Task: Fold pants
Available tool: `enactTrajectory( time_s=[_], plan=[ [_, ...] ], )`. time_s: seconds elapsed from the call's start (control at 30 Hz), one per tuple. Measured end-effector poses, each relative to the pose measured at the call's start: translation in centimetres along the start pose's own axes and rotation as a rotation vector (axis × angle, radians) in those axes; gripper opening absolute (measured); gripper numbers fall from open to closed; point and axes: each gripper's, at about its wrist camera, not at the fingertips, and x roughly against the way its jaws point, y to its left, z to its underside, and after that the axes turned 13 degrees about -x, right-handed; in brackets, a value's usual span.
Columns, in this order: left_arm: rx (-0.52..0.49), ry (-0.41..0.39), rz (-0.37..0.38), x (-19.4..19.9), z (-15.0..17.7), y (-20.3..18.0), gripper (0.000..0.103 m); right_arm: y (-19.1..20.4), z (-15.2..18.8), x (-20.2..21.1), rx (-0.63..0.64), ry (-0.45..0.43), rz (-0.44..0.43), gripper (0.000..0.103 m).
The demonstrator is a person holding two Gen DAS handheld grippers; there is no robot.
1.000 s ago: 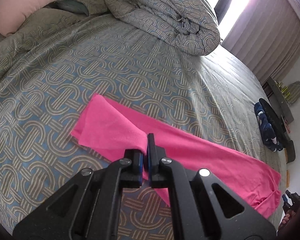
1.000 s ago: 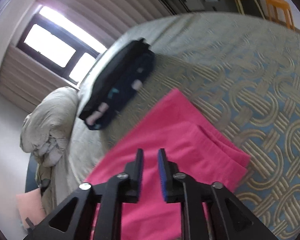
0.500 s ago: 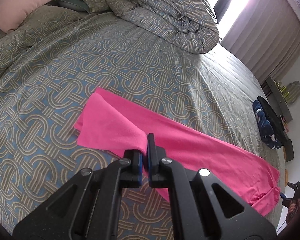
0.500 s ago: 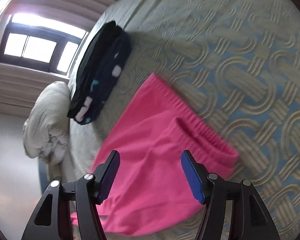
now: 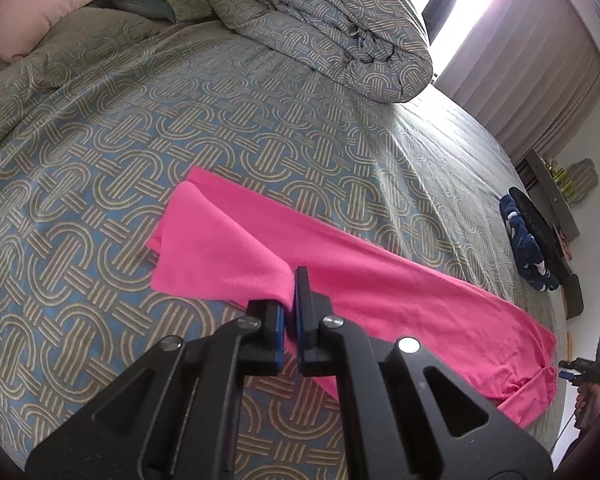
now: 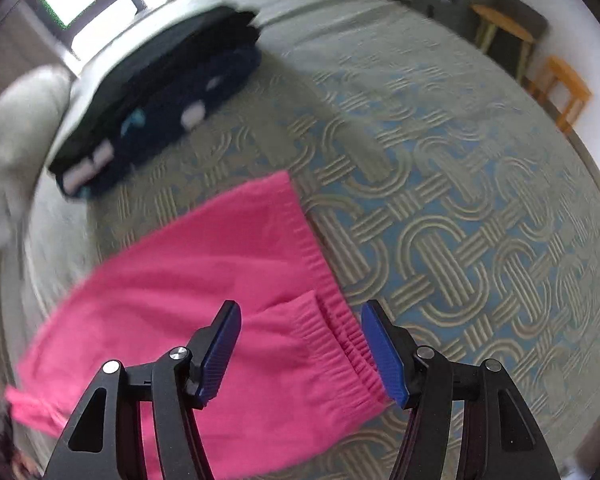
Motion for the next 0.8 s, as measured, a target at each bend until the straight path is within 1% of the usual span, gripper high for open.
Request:
enactTrajectory(
  time_s=[0.03, 0.07, 0.1, 0.13, 0.17, 0.23, 0.33, 0.37, 0.47, 0.6, 0.7, 0.8],
  plan=[
    [0.004, 0.001, -0.002, 0.0, 0.1, 0.1, 0.004, 0.0, -0.1, -0.6, 0.021, 0.014, 0.023, 0.060],
    [0.008, 0.003, -0.002, -0.1, 0.2, 0.2, 0.004, 0.1, -0.3, -1.1, 0.037, 0.012, 0.046, 0.054],
    [0.008, 0.005, -0.003, -0.1, 0.3, 0.2, 0.004, 0.0, -0.4, -1.5, 0.051, 0.011, 0.059, 0.051],
    [0.006, 0.007, -0.006, -0.1, 0.3, 0.3, 0.004, -0.2, -0.5, -1.8, 0.053, 0.016, 0.056, 0.046],
    [0.003, 0.009, -0.009, -0.1, 0.4, 0.3, 0.004, -0.4, -0.5, -2.0, 0.044, 0.025, 0.038, 0.038],
    [0.002, 0.013, -0.013, -0.2, 0.4, 0.4, 0.004, -0.4, -0.3, -2.3, 0.047, 0.048, -0.007, 0.028],
    [0.011, 0.014, -0.012, -0.3, 0.4, 0.4, 0.004, 0.3, -0.1, -2.9, 0.097, 0.040, 0.033, 0.027],
    [0.011, 0.013, -0.012, -0.2, 0.4, 0.4, 0.004, 0.2, -0.1, -3.1, 0.100, 0.035, 0.032, 0.018],
    [0.012, 0.012, -0.014, -0.2, 0.5, 0.3, 0.004, 0.1, 0.4, -2.8, 0.116, 0.021, 0.005, 0.008],
    [0.028, 0.001, -0.010, 0.2, 0.6, 0.5, 0.004, -0.4, 1.0, -0.9, 0.104, -0.023, -0.017, 0.006],
    [0.035, -0.008, -0.008, 0.6, 0.5, 0.7, 0.004, -1.1, 1.0, 1.2, 0.076, -0.078, -0.071, 0.006],
    [0.048, -0.018, -0.004, 1.2, 0.4, 1.0, 0.004, -0.7, 0.9, 2.8, 0.055, -0.122, -0.118, 0.006]
  ],
)
